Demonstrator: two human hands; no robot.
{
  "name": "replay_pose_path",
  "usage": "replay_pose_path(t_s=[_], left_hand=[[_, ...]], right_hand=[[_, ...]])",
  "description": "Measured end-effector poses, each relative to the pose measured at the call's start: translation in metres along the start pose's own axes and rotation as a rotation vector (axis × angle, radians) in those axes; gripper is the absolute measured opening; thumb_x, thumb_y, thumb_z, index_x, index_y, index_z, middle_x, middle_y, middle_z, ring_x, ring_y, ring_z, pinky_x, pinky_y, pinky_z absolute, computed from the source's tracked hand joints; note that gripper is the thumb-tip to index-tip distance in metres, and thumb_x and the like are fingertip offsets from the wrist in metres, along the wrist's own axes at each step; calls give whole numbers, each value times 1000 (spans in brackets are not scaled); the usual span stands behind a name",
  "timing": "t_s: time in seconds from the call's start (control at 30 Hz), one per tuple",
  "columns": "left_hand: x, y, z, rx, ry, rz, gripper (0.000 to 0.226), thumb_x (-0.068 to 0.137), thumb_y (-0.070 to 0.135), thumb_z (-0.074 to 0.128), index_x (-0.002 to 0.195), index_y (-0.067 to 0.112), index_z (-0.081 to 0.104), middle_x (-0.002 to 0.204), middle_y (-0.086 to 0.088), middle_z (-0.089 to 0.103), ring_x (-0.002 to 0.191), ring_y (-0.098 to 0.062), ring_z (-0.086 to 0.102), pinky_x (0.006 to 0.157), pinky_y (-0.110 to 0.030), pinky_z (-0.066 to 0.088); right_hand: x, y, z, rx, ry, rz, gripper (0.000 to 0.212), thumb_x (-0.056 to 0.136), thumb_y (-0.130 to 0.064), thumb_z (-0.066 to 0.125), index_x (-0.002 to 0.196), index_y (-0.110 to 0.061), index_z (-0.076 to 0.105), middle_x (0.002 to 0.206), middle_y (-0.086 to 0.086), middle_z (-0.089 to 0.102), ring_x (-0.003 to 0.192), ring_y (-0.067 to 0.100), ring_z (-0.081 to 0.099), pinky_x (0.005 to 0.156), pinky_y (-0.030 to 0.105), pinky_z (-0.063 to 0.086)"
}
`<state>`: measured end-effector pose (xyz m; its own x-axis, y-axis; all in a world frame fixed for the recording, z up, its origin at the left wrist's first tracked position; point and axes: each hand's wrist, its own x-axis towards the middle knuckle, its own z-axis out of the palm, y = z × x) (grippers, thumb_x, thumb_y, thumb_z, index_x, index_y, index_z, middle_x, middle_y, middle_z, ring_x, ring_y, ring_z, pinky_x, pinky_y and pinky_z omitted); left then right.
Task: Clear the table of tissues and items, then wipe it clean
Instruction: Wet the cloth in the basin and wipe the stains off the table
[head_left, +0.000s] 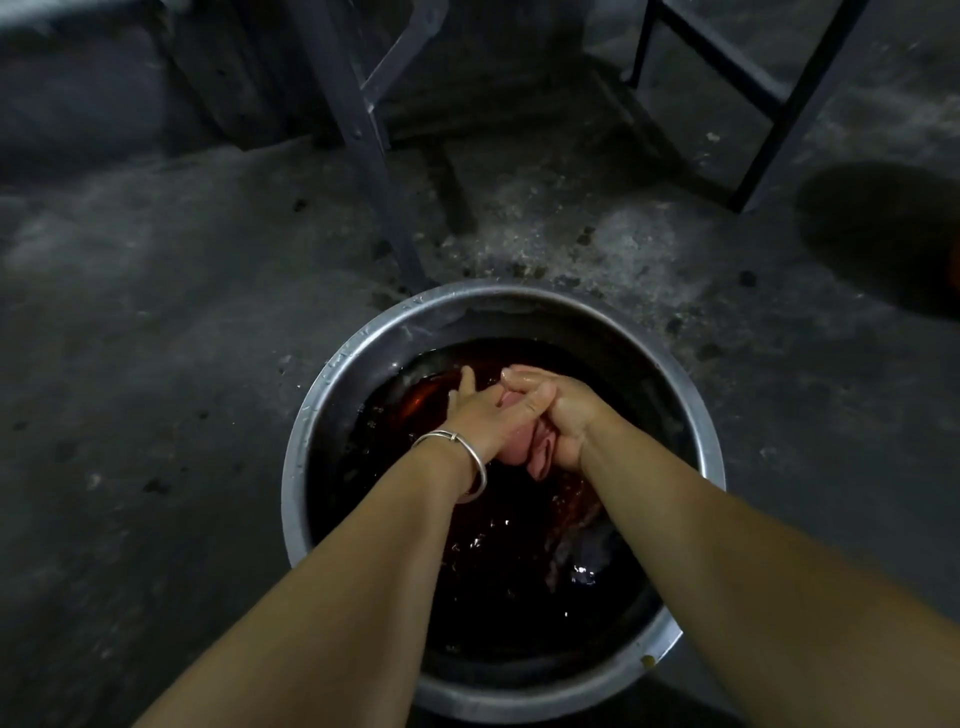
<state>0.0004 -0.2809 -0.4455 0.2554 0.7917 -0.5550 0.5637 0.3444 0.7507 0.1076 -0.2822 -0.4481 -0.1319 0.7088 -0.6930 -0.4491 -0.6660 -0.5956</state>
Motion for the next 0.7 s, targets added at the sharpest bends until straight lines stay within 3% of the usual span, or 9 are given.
replay_pose_path(t_s=[0.07,0.13,0.2,0.27,0.33,0.4,0.5,0.57,0.7], left_hand=[[3,0,0,-314,-11,-63,121,48,78,66,145,37,5,155,-7,16,140,-27,23,112,-50,25],[1,3,-2,-601,-50,-137,126,57,57,76,144,32,-13,148,-9,32,121,-31,51,94,-54,45],[-3,6,-5,-824,-135,-178,118,61,35,79,145,25,-4,142,-15,35,112,-35,57,78,-57,53],[-8,9,-9,-917,-279,-191,96,61,28,80,139,13,27,135,-20,42,108,-37,59,74,-52,55],[-15,11,-11,-812,-391,-183,55,72,21,72,118,-1,51,114,-18,58,96,-27,64,72,-37,58],[-20,14,-11,-669,-432,-183,22,80,11,66,99,4,60,91,-10,63,76,-15,64,61,-20,55],[-19,16,-8,-482,-421,-170,16,79,5,67,91,13,60,73,-3,59,64,-9,54,50,-15,45],[-18,16,-2,-346,-398,-178,15,78,2,65,78,15,59,64,-3,52,55,-9,46,46,-15,40],[-13,19,12,-167,-206,-175,16,78,2,63,70,13,57,62,-3,51,50,-11,43,43,-19,33]], right_hand=[[-1,-4,2,-24,9,-101,28,86,-6,60,111,-17,64,84,11,69,71,22,64,66,34,53],[-6,-9,5,-50,-24,-159,24,84,2,56,97,-15,68,79,9,69,67,18,66,60,28,56],[-11,-14,5,-86,-60,-209,22,82,6,56,85,-12,69,79,9,69,64,14,66,57,24,54],[-13,-16,3,-91,-112,-236,24,82,8,54,84,-10,69,83,8,71,71,12,68,64,24,56],[-14,-17,2,-35,-159,-240,25,85,9,52,89,-9,69,84,9,72,79,15,70,71,27,58],[-14,-19,2,-4,-155,-227,23,87,6,53,96,-8,68,78,9,71,70,14,69,66,25,58],[-12,-20,5,-88,-76,-195,17,91,-8,56,104,-7,67,65,4,65,51,7,60,52,20,53],[-11,-22,9,-162,-4,-160,18,93,-19,56,100,-7,68,59,1,58,44,6,53,44,19,48],[-8,-23,18,-353,197,-185,26,96,-25,50,93,-5,67,57,1,52,45,8,45,41,17,42]])
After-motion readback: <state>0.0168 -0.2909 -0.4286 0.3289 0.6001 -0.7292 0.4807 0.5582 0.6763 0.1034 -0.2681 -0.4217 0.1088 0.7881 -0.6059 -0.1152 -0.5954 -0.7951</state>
